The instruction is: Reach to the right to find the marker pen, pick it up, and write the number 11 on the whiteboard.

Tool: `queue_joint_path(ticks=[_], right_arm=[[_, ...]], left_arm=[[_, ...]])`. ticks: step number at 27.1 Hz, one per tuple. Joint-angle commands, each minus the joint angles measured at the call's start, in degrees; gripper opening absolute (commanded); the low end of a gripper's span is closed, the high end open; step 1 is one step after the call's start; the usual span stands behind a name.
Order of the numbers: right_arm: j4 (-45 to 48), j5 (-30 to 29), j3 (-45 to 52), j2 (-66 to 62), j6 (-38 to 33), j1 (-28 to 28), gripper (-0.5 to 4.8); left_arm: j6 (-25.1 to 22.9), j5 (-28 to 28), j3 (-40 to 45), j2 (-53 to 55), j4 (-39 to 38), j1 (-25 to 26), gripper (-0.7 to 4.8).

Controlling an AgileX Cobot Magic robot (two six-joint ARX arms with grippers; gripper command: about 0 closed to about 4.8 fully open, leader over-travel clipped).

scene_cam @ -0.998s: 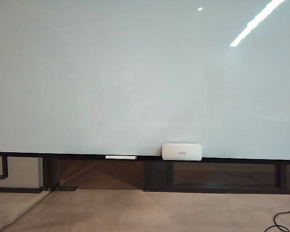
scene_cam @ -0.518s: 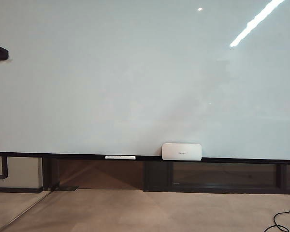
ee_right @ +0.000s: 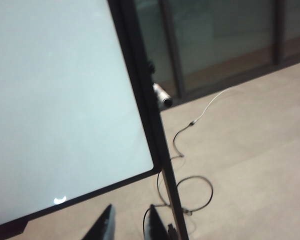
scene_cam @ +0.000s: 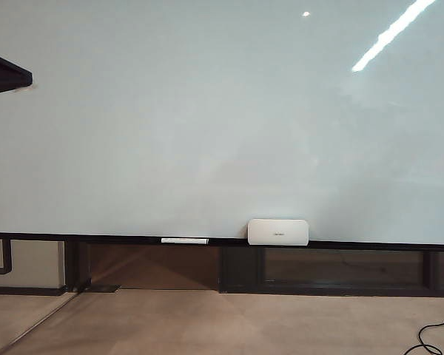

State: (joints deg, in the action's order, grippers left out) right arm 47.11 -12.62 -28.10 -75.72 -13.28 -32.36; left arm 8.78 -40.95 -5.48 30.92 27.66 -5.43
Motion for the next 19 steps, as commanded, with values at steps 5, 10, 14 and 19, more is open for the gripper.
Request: queue_joint_path(ticks=[5,10,14,19], right_arm=[[-2.0,-5.9,-12.2,-9.9,0.3,0.0,-0.05],[-3.6,-3.6,-15.8,-12.4,6.5,-0.1,-0.05],[-3.3,-4.0,-18.0,-18.1,7.3,-0.1,-0.05],[3.6,-4.0,-20.2,-25.8,7.6,-0.1,-0.05]], left_arm=[[-0.9,-1.9,-0.8,0.7,0.9,0.0,-0.06],[-1.2,-3.1,-1.0,5.8,3.6,0.0,-0.06],[-2.6,-4.2,-3.7,12.8,6.3,0.0,-0.06],[-4.0,-3.9,-6.8,20.1,10.8,0.0,-0.05]])
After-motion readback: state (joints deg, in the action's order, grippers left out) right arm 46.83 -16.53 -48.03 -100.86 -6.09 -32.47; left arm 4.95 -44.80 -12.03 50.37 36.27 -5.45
